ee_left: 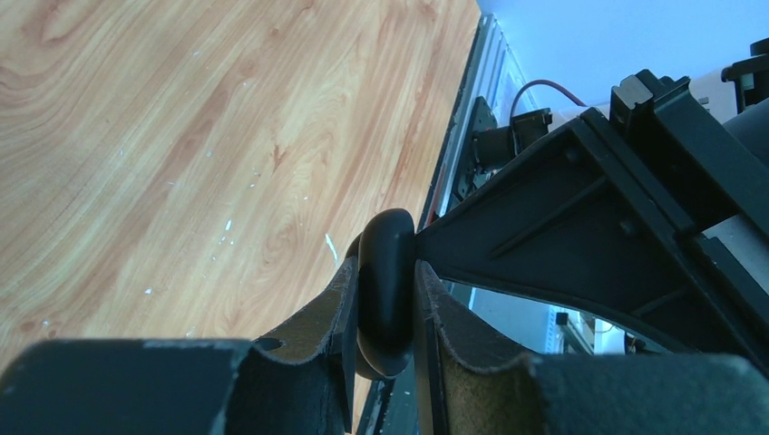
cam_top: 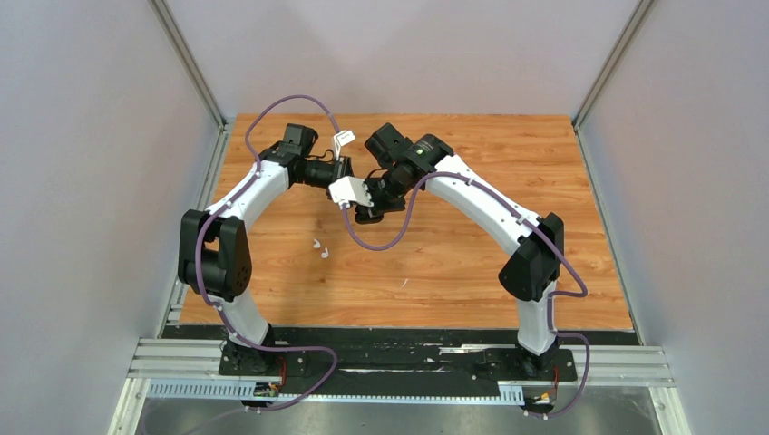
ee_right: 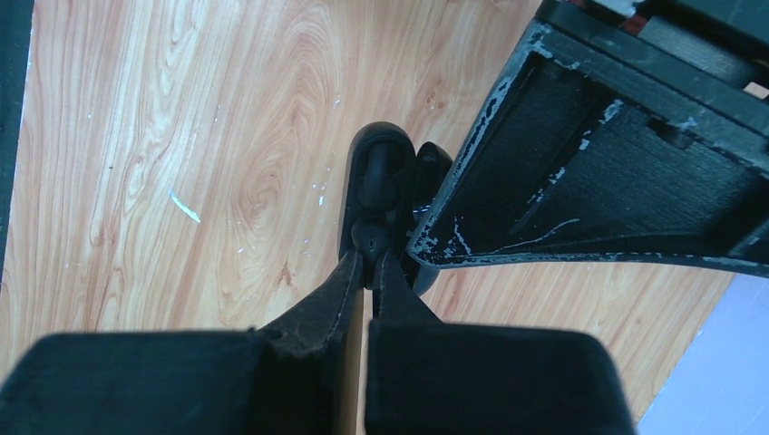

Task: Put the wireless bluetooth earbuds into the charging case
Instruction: Place the earbud in the charging case.

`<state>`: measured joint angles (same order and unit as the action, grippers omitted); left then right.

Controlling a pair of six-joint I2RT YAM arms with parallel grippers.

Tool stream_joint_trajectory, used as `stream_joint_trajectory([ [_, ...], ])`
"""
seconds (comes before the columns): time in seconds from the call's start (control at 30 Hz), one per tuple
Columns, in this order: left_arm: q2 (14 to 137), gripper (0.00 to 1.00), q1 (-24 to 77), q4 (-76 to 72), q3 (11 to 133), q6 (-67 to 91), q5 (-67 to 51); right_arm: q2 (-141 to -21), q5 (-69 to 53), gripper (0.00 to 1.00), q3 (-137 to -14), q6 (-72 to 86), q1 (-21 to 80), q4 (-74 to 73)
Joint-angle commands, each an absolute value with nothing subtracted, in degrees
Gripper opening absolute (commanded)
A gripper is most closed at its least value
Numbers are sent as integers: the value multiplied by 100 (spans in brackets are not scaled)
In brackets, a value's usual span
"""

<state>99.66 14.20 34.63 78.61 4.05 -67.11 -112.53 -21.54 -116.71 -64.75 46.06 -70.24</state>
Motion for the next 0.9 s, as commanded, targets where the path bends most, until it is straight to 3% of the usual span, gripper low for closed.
stream_joint_trajectory([
  [0.0,9851,0,1450,3263,8050,534,-6858,-11127,-2282,0,-11636,-6369,4667,-7081],
  [0.87,9879,0,1444,3129,8013,644,-6936,-11224,-2259,0,-11769,-5744,4676,-7163],
])
